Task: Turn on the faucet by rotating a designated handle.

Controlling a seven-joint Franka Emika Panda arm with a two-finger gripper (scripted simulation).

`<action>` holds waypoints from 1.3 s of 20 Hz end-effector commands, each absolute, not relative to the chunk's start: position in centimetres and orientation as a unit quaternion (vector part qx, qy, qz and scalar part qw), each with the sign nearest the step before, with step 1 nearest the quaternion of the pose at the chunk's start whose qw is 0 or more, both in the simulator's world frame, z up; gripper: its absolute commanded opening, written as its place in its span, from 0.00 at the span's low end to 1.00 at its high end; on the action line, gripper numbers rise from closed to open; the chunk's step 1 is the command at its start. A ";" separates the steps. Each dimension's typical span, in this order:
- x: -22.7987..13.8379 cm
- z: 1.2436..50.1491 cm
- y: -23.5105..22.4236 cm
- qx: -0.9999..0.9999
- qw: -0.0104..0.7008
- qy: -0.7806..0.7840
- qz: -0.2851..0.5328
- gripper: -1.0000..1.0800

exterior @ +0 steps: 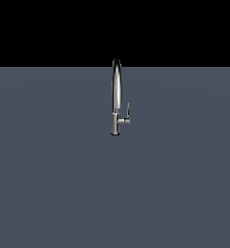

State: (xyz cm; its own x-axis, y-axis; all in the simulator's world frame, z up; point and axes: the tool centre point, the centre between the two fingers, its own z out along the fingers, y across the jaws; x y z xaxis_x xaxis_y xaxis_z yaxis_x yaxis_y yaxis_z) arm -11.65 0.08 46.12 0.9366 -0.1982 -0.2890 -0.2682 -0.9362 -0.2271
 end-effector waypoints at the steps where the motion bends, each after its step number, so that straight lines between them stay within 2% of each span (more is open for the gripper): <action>1: -10.2 45.5 -0.1 -0.968 0.149 0.136 0.148 0.00; 26: 2.9 36.3 -3.1 -0.850 0.307 0.296 0.309 0.00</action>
State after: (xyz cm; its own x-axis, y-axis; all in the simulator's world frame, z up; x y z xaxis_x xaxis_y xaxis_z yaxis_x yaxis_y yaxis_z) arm 2.16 -2.87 37.04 0.6571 -0.3148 -0.6849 -0.6706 -0.6590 -0.3405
